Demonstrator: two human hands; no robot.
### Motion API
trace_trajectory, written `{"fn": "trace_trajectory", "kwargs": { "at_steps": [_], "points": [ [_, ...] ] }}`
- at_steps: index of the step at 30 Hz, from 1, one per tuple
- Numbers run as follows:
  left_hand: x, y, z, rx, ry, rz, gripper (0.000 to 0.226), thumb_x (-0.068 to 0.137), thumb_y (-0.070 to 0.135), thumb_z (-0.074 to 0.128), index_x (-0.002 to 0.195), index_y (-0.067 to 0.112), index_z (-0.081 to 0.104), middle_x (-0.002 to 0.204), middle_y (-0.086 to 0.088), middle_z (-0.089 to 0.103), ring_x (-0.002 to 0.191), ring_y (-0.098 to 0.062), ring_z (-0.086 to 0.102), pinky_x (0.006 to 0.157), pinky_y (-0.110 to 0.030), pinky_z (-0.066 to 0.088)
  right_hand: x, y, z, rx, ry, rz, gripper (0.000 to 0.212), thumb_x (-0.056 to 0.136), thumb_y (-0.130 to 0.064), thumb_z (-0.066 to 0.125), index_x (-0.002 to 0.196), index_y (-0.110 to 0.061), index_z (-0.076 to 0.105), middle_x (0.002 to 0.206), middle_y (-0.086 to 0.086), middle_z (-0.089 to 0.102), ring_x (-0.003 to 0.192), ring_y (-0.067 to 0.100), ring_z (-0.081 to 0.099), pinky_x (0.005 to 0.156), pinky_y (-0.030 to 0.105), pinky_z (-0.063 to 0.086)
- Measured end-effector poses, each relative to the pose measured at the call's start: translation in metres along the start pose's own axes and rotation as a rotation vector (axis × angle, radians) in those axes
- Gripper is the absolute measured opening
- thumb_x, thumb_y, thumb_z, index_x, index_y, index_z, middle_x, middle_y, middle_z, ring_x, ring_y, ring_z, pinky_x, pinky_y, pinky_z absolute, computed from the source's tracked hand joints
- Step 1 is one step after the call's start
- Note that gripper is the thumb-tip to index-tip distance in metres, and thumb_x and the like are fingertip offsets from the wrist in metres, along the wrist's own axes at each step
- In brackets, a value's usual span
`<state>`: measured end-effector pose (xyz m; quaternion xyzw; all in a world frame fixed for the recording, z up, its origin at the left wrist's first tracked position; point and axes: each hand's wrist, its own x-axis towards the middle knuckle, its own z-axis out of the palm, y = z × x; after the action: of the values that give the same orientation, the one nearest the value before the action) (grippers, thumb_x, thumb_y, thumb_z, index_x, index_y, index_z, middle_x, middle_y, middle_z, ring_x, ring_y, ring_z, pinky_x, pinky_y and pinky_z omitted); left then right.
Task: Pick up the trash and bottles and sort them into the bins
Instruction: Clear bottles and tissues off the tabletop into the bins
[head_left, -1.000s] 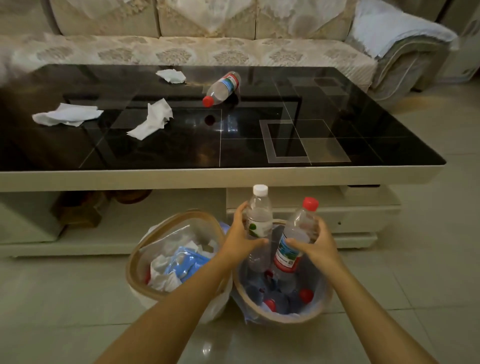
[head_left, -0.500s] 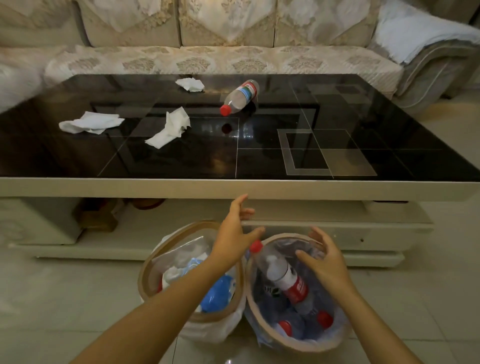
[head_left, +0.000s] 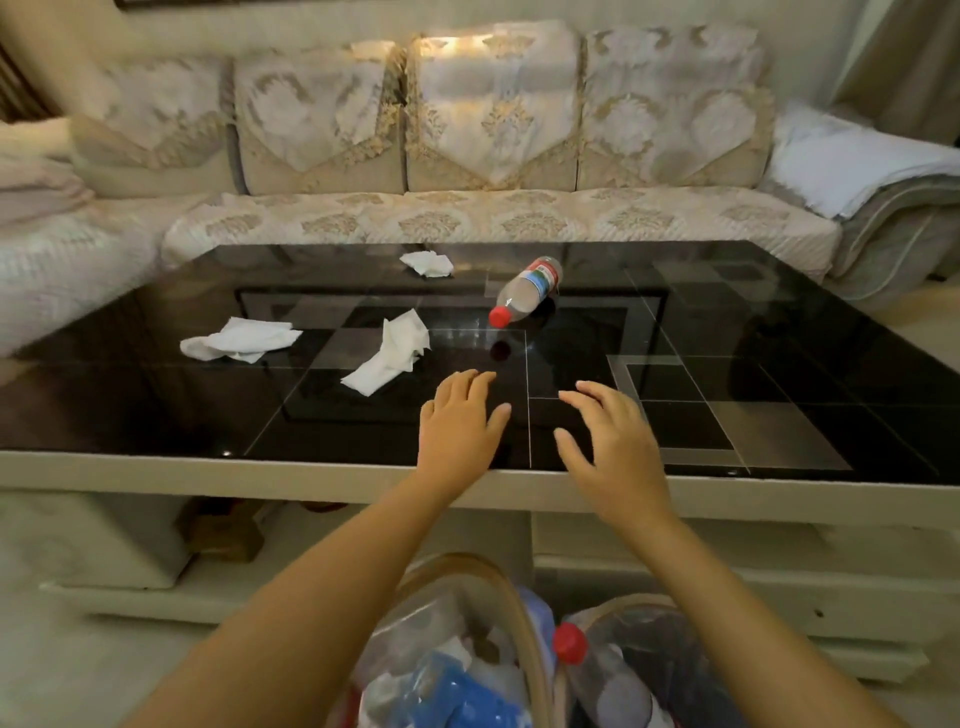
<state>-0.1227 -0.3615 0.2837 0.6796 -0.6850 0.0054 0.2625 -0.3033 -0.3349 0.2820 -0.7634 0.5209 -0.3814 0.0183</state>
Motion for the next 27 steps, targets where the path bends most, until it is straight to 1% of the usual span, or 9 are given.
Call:
{"fn": "trace_trajectory", "kwargs": {
  "at_steps": [4,6,8,10,14,18,21,23,27],
  "points": [
    [0.029,-0.026,0.008,0.040,-0.102,-0.025,0.059,0.096,0.049,0.041,0.147,0.024,0.025,0.157,-0.001,0.017,0.146,-0.019,0.005,0.116,-0.043,0.016,0.042,-0.005,0.037,-0.203,-0.085,0.000,0.054,0.094,-0.032,0.051,0.144,-0.021,0.034,0.152,0.005,0.028,0.142,0.023,0.020,0.116,0.042,0.021],
    [0.041,-0.032,0.014,0.020,-0.120,-0.043,0.065,0.094,0.053,0.040,0.149,0.025,0.020,0.159,-0.001,0.012,0.147,-0.019,0.002,0.116,-0.043,0.012,0.059,-0.003,0.053,-0.317,-0.152,-0.019,0.061,0.094,-0.031,0.051,0.147,-0.022,0.024,0.156,0.006,0.017,0.145,0.024,0.012,0.117,0.045,0.014],
    [0.054,-0.037,0.020,0.025,-0.111,-0.033,0.068,0.094,0.056,0.039,0.150,0.026,0.017,0.159,0.000,0.010,0.147,-0.018,0.000,0.116,-0.043,0.011,0.079,0.002,0.067,-0.382,-0.181,-0.018,0.065,0.093,-0.028,0.051,0.149,-0.024,0.018,0.158,0.006,0.012,0.145,0.024,0.007,0.118,0.046,0.011],
    [0.068,-0.040,0.025,0.027,-0.102,-0.025,0.071,0.092,0.059,0.039,0.150,0.026,0.015,0.159,0.000,0.011,0.147,-0.018,0.001,0.116,-0.044,0.011,0.101,0.010,0.077,-0.414,-0.168,-0.014,0.065,0.093,-0.024,0.052,0.149,-0.023,0.019,0.157,0.006,0.014,0.145,0.024,0.010,0.118,0.046,0.012],
    [0.094,-0.042,0.035,0.009,-0.047,-0.001,0.076,0.090,0.062,0.041,0.150,0.024,0.015,0.158,-0.001,0.016,0.146,-0.019,0.006,0.116,-0.043,0.014,0.138,0.027,0.095,-0.461,-0.100,-0.021,0.066,0.088,-0.015,0.057,0.147,-0.018,0.026,0.153,0.009,0.026,0.143,0.026,0.020,0.117,0.047,0.018],
    [0.123,-0.049,0.046,0.037,0.015,0.019,0.076,0.091,0.063,0.038,0.150,0.021,0.015,0.156,-0.002,0.019,0.146,-0.020,0.008,0.116,-0.045,0.016,0.169,0.047,0.112,-0.531,-0.007,-0.083,0.070,0.080,-0.005,0.063,0.143,-0.014,0.033,0.147,0.013,0.036,0.138,0.029,0.030,0.114,0.049,0.025],
    [0.138,-0.052,0.055,0.043,0.021,0.033,0.076,0.091,0.064,0.036,0.150,0.021,0.015,0.156,-0.002,0.019,0.146,-0.020,0.008,0.116,-0.046,0.016,0.195,0.064,0.122,-0.614,0.006,-0.205,0.076,0.070,0.003,0.068,0.140,-0.009,0.040,0.141,0.017,0.044,0.132,0.034,0.040,0.109,0.052,0.032],
    [0.143,-0.053,0.059,0.047,0.024,0.043,0.077,0.091,0.065,0.034,0.150,0.021,0.014,0.157,-0.002,0.018,0.146,-0.020,0.007,0.116,-0.047,0.015,0.212,0.073,0.129,-0.673,-0.012,-0.299,0.080,0.065,0.006,0.071,0.138,-0.008,0.041,0.141,0.018,0.045,0.130,0.036,0.042,0.106,0.054,0.035],
    [0.144,-0.055,0.063,0.054,0.024,0.049,0.076,0.091,0.066,0.032,0.150,0.021,0.015,0.156,-0.001,0.018,0.146,-0.020,0.006,0.115,-0.049,0.013,0.238,0.081,0.140,-0.751,-0.059,-0.414,0.088,0.066,0.007,0.071,0.143,-0.012,0.033,0.147,0.016,0.038,0.134,0.036,0.037,0.108,0.052,0.029]
  ]
}}
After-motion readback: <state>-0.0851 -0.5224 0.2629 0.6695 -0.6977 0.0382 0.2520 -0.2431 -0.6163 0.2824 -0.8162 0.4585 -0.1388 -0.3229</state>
